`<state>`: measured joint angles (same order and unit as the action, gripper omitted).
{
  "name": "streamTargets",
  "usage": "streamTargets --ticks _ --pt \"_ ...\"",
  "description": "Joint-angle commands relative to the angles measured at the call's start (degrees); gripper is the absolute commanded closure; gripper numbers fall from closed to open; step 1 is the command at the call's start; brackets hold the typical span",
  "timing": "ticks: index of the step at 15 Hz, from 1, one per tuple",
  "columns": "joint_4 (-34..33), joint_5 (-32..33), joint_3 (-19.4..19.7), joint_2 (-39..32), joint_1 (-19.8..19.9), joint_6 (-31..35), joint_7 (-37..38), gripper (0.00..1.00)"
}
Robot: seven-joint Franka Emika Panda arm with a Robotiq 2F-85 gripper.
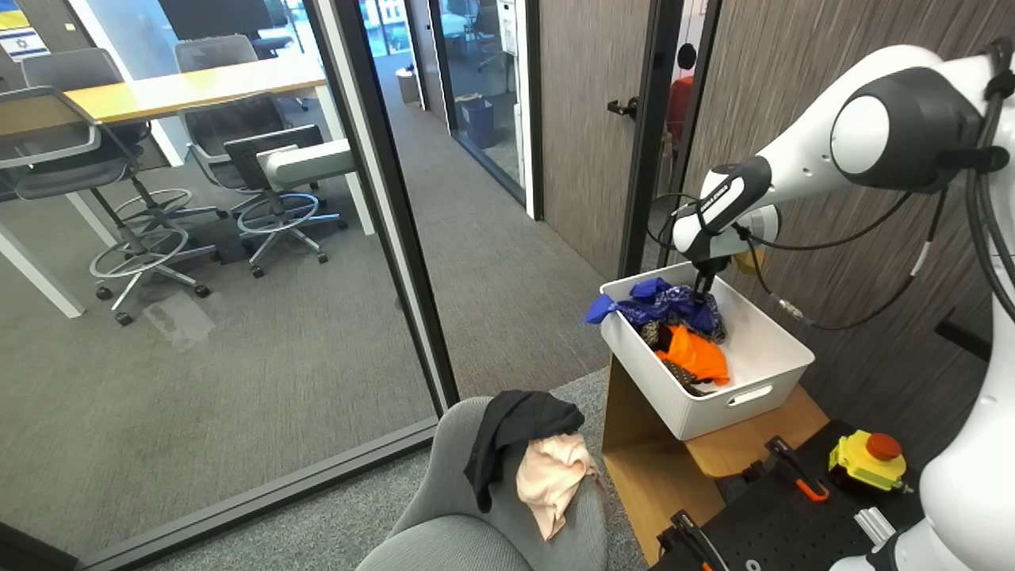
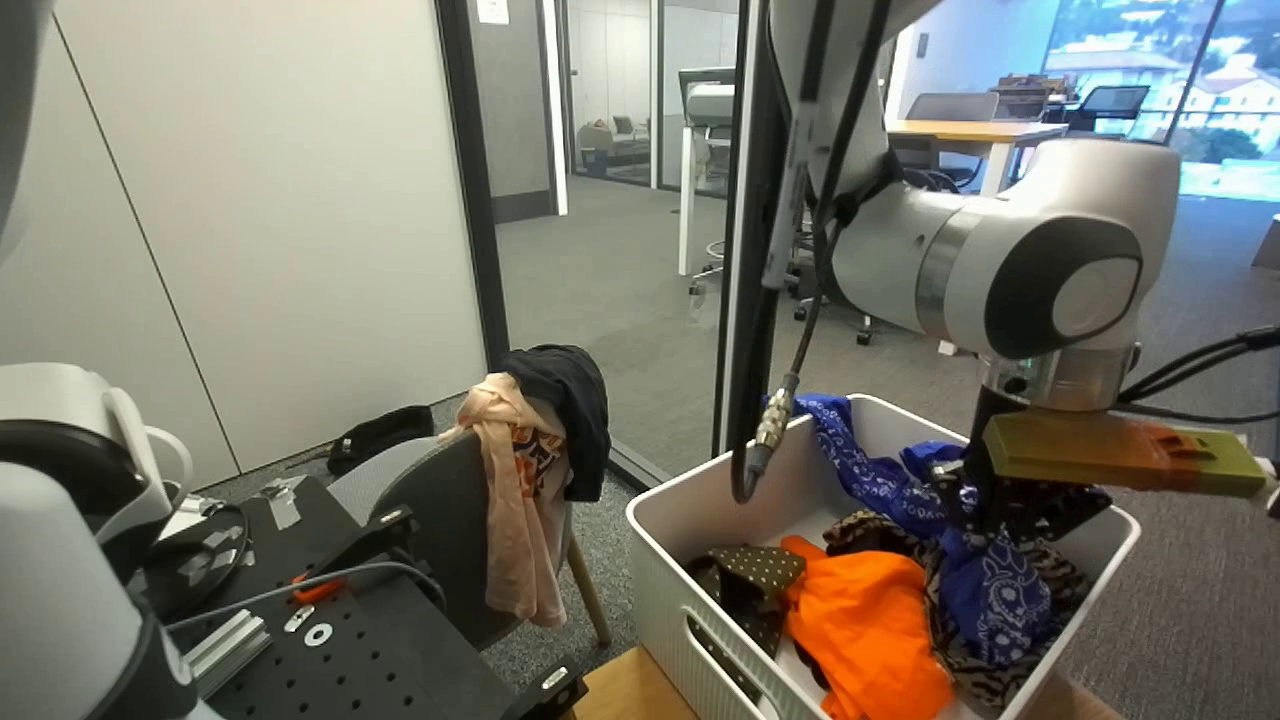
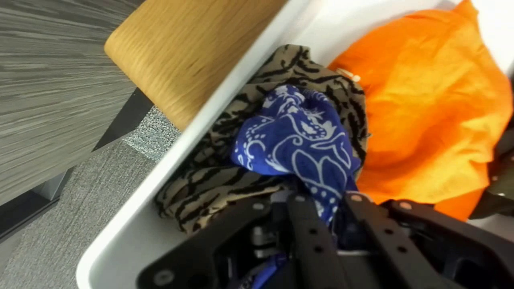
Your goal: Put the blue bandana on the head rest
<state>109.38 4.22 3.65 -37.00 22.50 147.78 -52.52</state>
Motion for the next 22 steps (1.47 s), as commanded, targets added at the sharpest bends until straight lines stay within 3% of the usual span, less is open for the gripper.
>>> streamTargets --ticks 1,10,22 --pt "5.87 -0.56 0.09 10.02 -1.81 -8.73 3.46 0.86" --pt "8.04 -9.29 -0.74 29.10 -7.79 -40.08 8.31 0.86" --pt "9.15 -18.80 0.05 51.61 -17.46 -60.89 20.49 0.86"
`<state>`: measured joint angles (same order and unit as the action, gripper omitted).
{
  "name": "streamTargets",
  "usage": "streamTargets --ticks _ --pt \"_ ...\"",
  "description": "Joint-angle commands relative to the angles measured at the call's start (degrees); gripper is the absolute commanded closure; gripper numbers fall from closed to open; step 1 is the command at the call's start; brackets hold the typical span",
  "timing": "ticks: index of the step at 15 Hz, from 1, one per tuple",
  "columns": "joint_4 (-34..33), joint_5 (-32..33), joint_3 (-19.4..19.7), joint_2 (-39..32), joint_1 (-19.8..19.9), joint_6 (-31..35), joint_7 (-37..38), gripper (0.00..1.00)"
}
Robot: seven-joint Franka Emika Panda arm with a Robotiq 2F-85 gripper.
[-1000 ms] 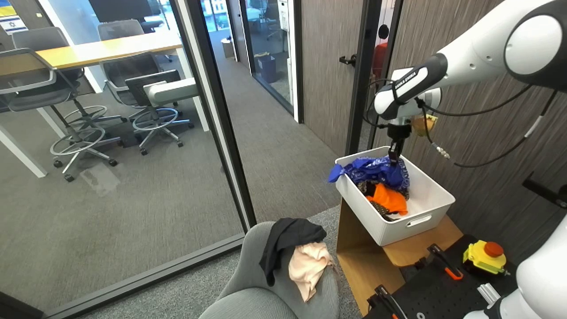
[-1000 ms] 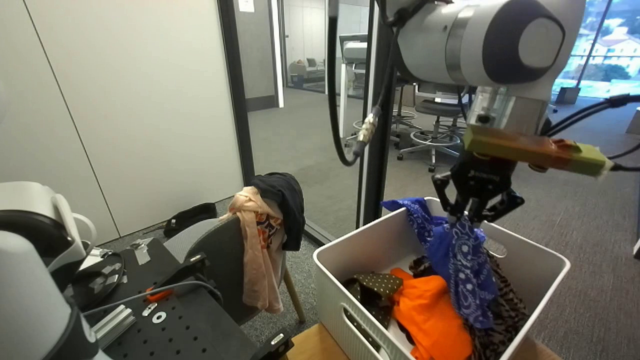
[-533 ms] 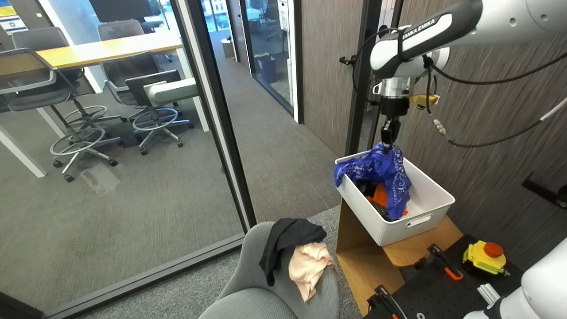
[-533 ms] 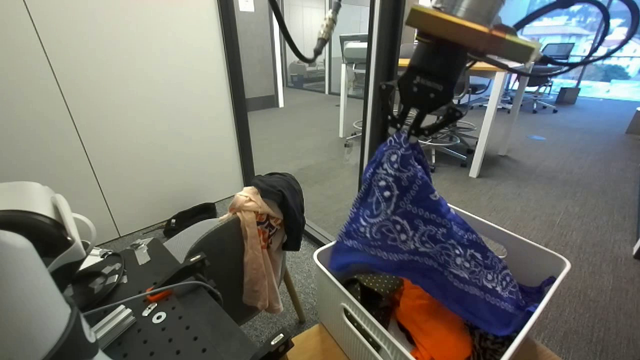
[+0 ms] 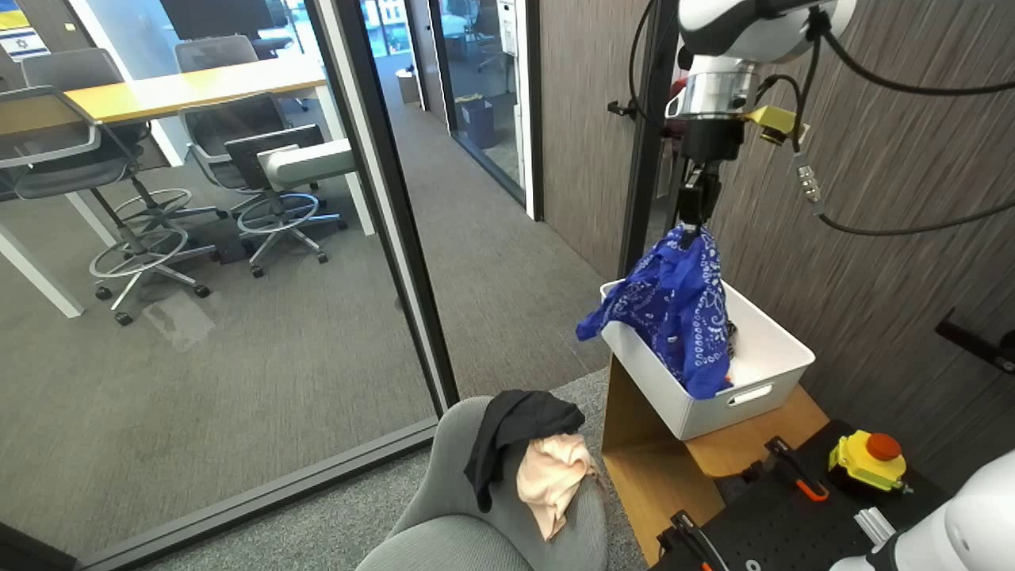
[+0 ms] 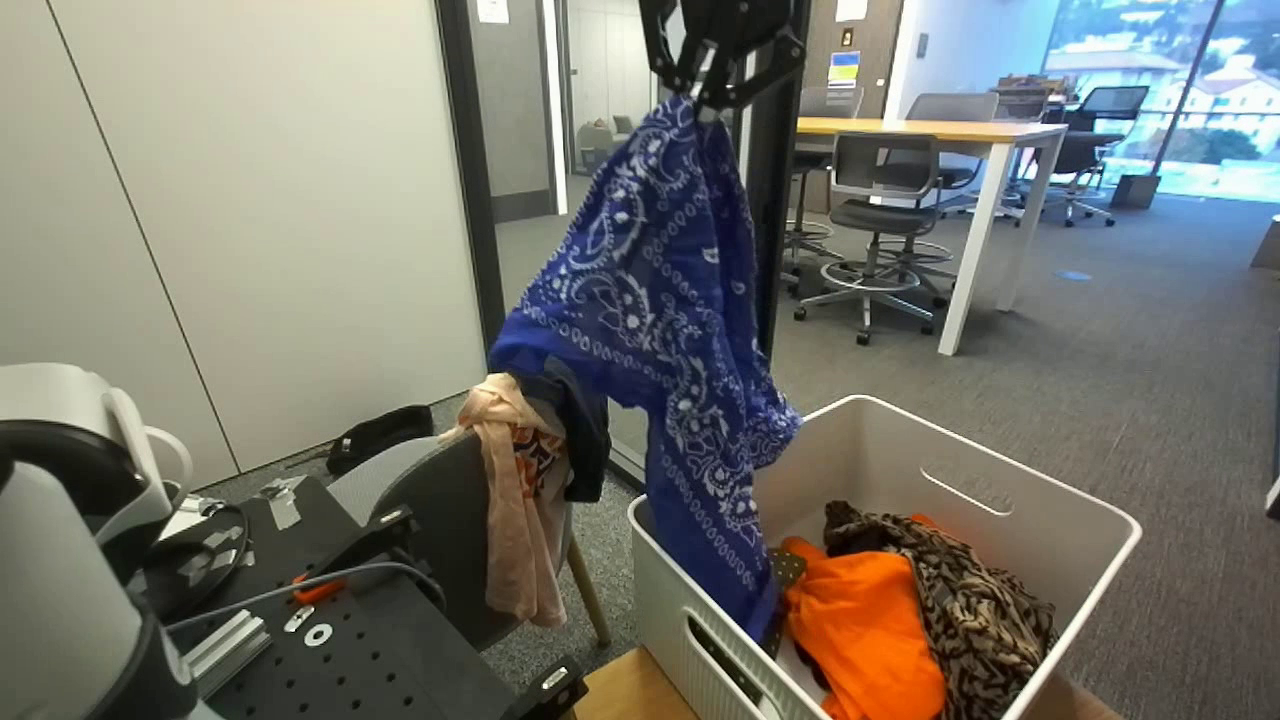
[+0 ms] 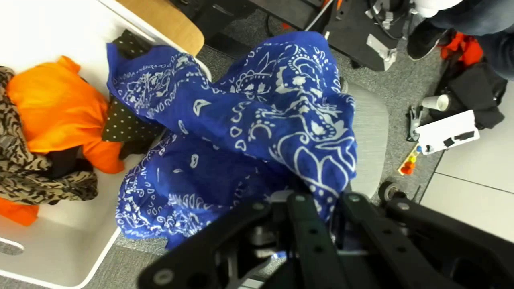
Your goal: Put the blue bandana on the head rest
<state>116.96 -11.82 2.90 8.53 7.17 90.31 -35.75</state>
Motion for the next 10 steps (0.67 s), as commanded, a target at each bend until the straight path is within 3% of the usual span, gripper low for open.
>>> streamTargets --ticks 1,10 --pt "1.67 -3.60 0.79 8.06 -2.79 -4.79 5.17 0.86" --pt "1.00 -10.18 0.81 20.87 -7.04 -11.37 14.66 0.86"
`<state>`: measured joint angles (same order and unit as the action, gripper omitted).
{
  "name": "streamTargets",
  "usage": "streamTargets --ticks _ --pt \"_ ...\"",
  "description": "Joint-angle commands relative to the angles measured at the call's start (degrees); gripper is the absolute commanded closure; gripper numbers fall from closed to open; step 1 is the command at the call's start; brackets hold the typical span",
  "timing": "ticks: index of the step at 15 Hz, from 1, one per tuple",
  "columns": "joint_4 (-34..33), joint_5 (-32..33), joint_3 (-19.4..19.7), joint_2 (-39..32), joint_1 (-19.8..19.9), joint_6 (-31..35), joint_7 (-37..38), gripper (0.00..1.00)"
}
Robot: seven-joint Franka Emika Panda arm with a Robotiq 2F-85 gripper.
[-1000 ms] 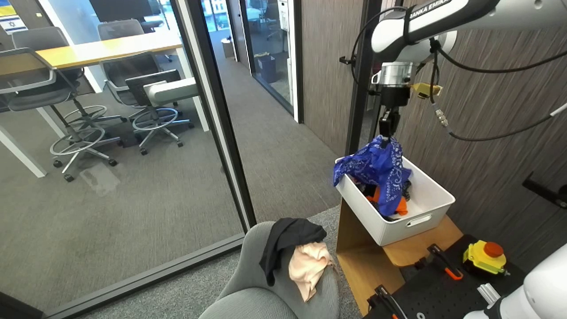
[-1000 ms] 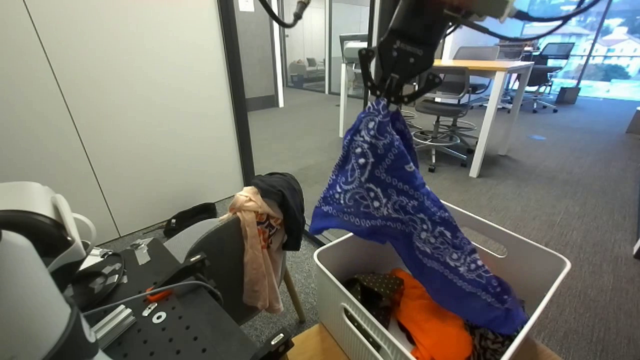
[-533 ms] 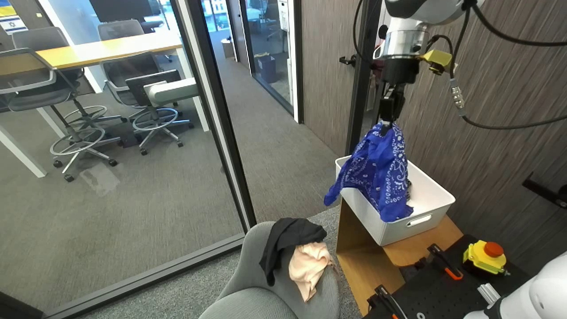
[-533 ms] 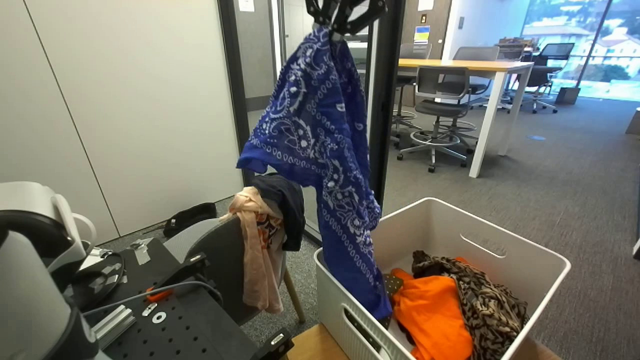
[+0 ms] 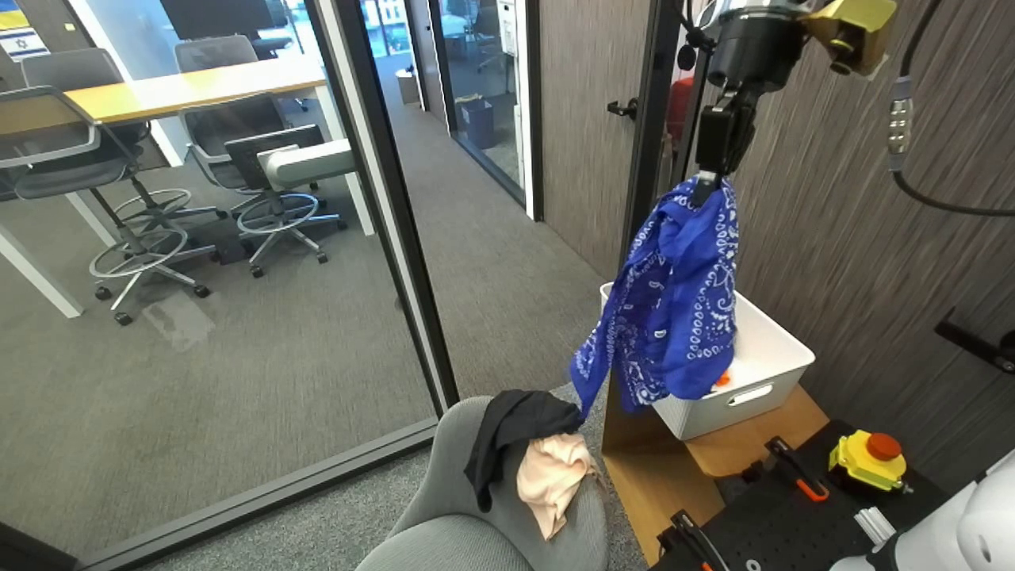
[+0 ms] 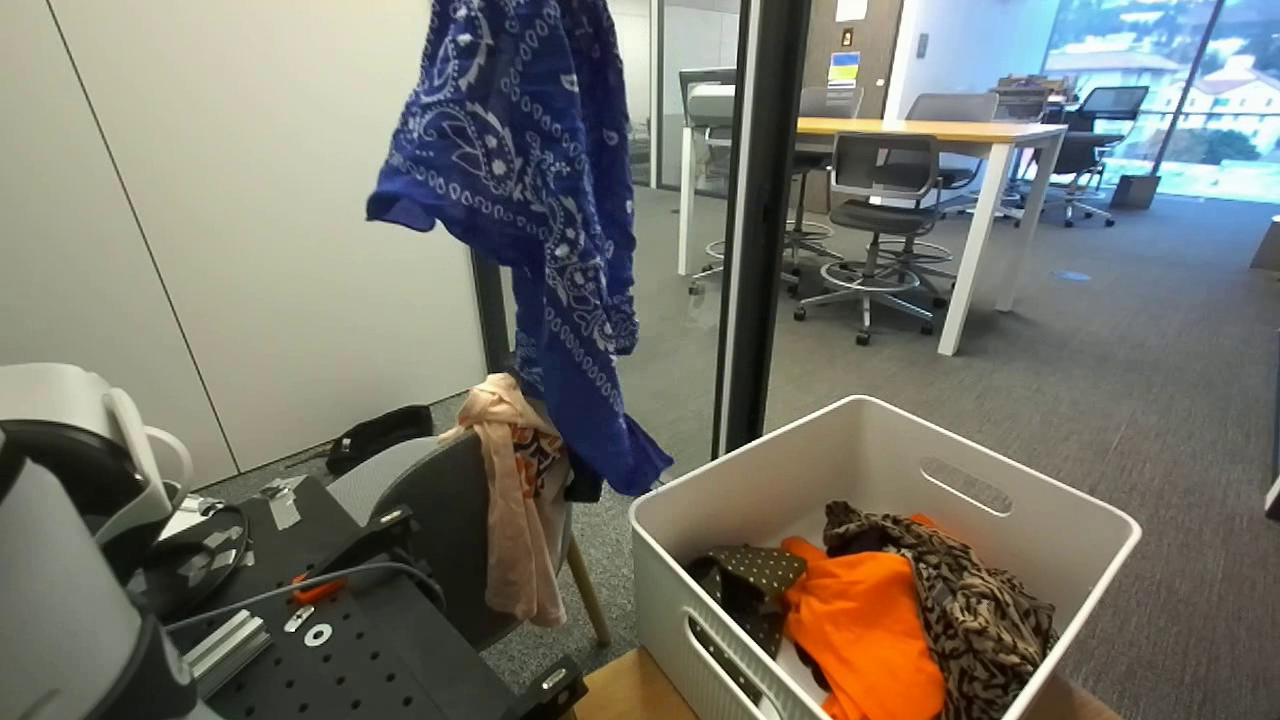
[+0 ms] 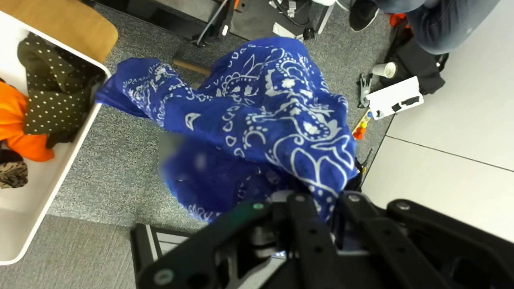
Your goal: Put the blue bandana on the head rest
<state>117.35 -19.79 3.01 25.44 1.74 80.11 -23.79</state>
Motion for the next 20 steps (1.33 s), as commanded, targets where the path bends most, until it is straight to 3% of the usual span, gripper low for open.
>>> streamTargets --ticks 1,12,20 --pt "1.07 -2.18 0.66 4.71 -1.78 -0.72 2.99 0.86" --pt "11.35 -3.48 3.50 5.60 -2.46 -1.37 -0.45 0.86" --pt "19.87 -3.23 -0.43 1.78 -4.72 2.78 0.82 0.86"
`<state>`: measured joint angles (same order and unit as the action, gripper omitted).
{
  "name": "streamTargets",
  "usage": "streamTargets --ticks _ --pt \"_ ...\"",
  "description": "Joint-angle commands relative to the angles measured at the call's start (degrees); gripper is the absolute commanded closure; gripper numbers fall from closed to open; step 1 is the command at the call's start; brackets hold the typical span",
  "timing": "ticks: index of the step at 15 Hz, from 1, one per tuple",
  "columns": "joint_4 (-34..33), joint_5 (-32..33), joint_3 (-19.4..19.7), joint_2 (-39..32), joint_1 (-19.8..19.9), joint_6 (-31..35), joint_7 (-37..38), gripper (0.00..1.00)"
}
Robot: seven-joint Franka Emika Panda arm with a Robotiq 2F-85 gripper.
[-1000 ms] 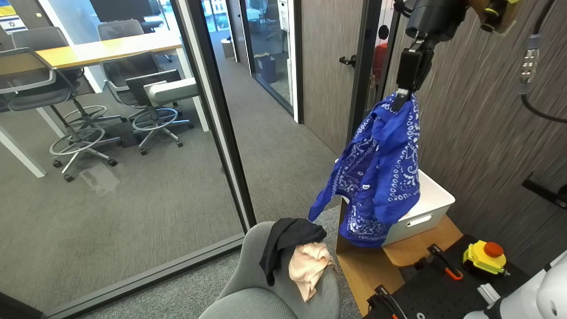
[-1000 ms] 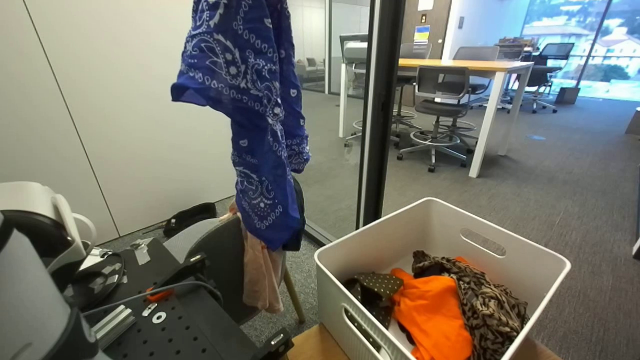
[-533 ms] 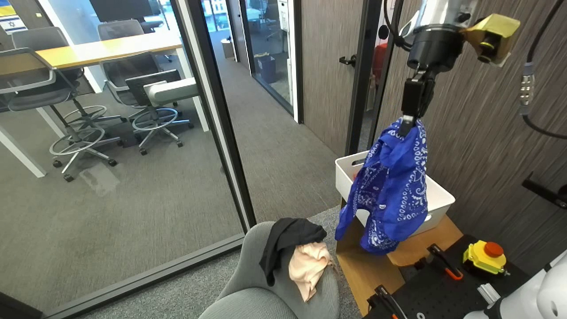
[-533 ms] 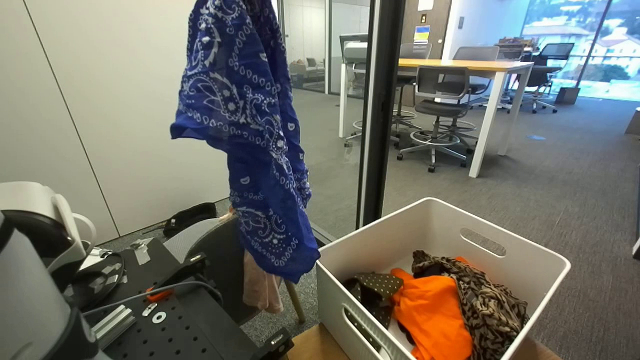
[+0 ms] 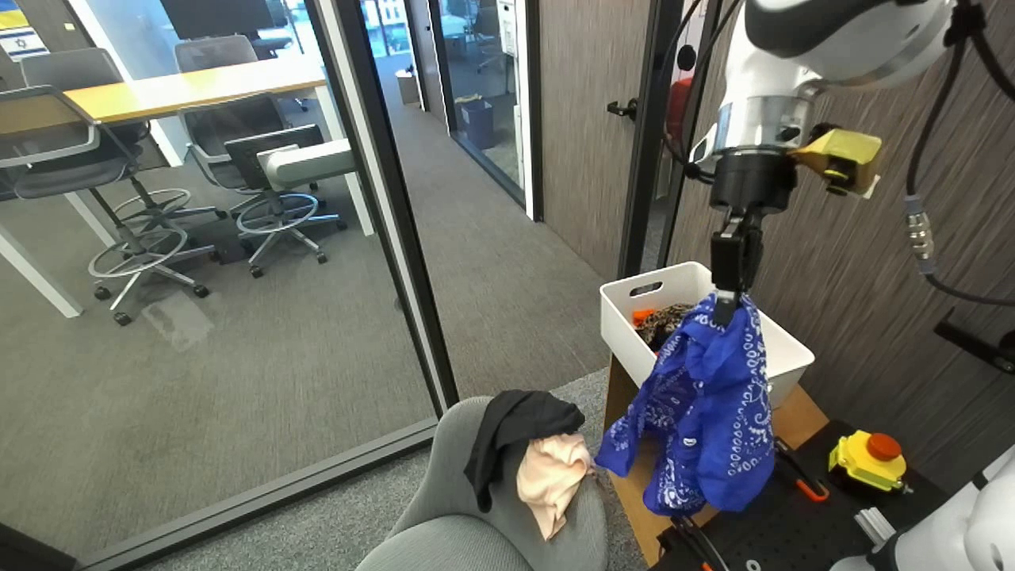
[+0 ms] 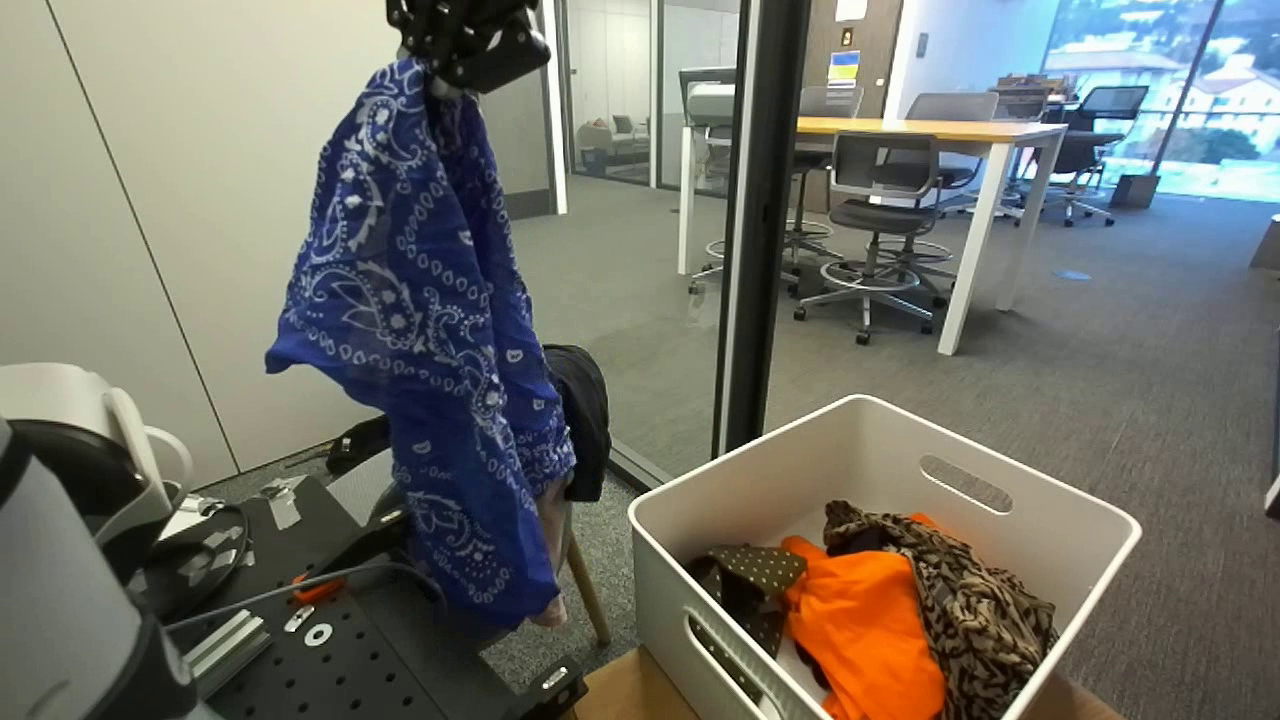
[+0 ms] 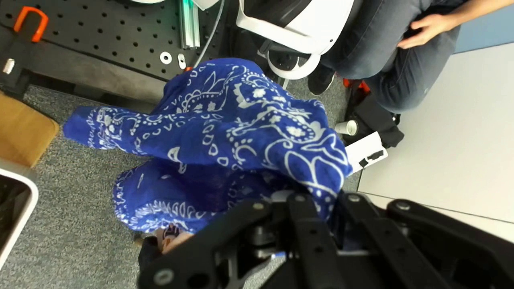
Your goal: Put the blue bandana on the head rest
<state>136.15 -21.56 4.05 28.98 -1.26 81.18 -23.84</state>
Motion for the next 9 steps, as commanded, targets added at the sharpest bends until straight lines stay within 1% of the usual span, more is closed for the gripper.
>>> streamTargets --ticks 1,6,9 --pt "1.32 -1.75 -2.33 -3.08 -2.49 2.37 1.13 0.86" --pt "-0.04 -3.07 -6.90 -11.23 -6.48 5.48 2.58 0.86" --pt "-2.27 -4.10 -10.05 -17.78 -8.79 7.50 4.00 0.86"
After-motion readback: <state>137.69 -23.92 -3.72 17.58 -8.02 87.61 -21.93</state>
